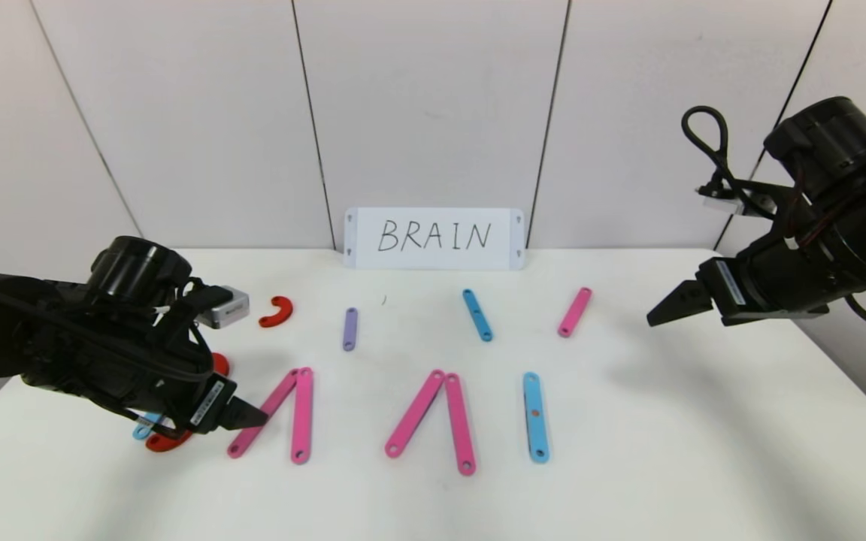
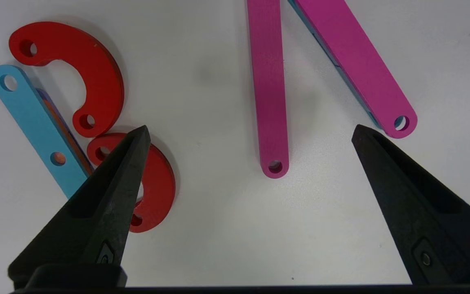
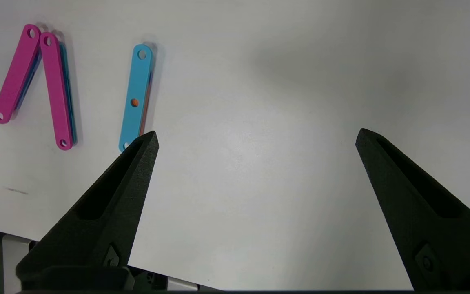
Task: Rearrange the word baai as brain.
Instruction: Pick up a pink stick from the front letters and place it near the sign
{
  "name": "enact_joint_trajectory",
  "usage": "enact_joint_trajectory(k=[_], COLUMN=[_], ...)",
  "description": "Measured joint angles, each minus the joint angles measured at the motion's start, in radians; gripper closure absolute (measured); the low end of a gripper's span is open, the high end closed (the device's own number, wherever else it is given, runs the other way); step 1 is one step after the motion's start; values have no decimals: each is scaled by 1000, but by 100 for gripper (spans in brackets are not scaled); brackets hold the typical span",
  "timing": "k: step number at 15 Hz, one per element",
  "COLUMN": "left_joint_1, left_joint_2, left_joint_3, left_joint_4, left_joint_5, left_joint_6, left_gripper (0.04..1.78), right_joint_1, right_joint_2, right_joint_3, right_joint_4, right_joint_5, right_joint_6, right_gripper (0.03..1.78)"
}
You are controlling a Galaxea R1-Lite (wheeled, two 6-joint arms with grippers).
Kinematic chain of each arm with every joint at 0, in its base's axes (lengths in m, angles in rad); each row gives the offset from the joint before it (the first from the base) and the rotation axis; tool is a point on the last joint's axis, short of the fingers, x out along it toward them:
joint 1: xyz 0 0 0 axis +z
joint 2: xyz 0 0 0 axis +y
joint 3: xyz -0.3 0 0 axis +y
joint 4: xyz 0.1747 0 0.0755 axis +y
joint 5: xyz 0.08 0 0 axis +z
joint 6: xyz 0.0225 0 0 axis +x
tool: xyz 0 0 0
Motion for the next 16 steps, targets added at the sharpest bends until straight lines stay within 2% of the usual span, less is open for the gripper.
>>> enact_joint_trajectory(k=[13,16], left_joint_1=[-46,-46], left_joint_2=[84,105], left_joint_3=[3,4], left_joint_4=[-2,-45], left_joint_5=[11,11], left_joint_6=[0,0], left_gripper=[9,9], right_joint_1=[-3,-3], right_joint_2=[-9,-13], right_joint_3=[-1,-1], right_joint_4=[0,0], right_joint_5=[-2,-3], right_joint_6=[-2,-1], right_gripper=[11,11])
